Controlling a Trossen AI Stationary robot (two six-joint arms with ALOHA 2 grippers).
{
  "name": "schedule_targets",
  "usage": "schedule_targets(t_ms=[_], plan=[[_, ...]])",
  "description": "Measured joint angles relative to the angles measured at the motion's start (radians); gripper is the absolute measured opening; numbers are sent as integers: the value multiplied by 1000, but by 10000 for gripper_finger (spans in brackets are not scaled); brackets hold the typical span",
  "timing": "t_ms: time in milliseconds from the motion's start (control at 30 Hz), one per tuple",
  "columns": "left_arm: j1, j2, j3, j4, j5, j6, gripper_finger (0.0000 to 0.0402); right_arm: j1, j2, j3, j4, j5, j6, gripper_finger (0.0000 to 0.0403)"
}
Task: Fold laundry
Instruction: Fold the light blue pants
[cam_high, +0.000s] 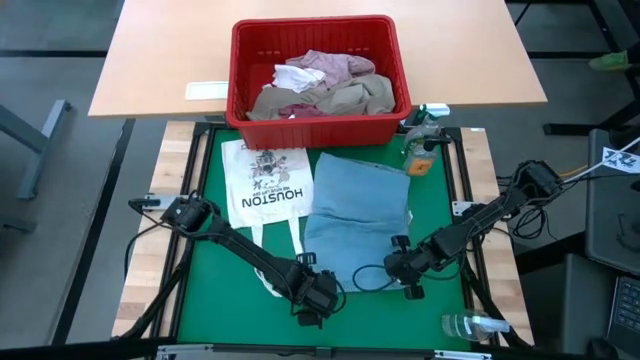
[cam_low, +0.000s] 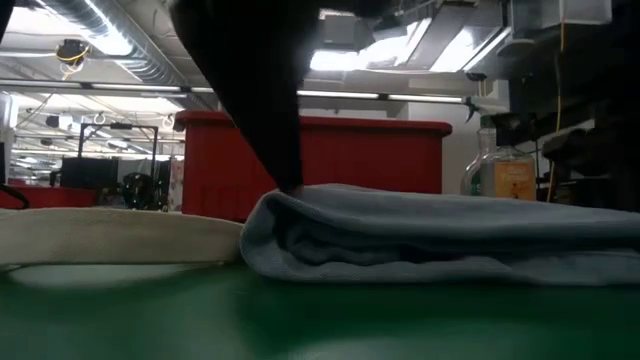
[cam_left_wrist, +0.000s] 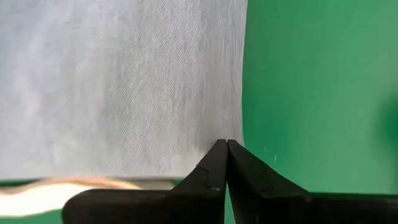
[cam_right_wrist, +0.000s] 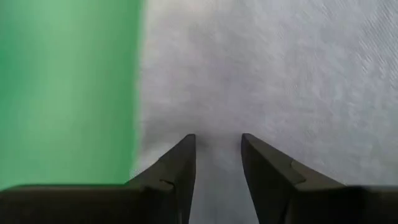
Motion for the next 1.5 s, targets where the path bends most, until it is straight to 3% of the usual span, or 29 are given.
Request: schedule_targets(t_ms=[500, 900, 1500], plan=[[-10, -8, -26, 44, -17, -29, 4, 0, -17, -28, -25, -15, 16, 129], [-9, -9, -206, 231, -15, -56, 4, 0, 6, -44, -15, -15, 18, 129], [-10, -11, -62, 160, 16, -22, 4, 0, -41, 7, -106, -76, 15, 129]])
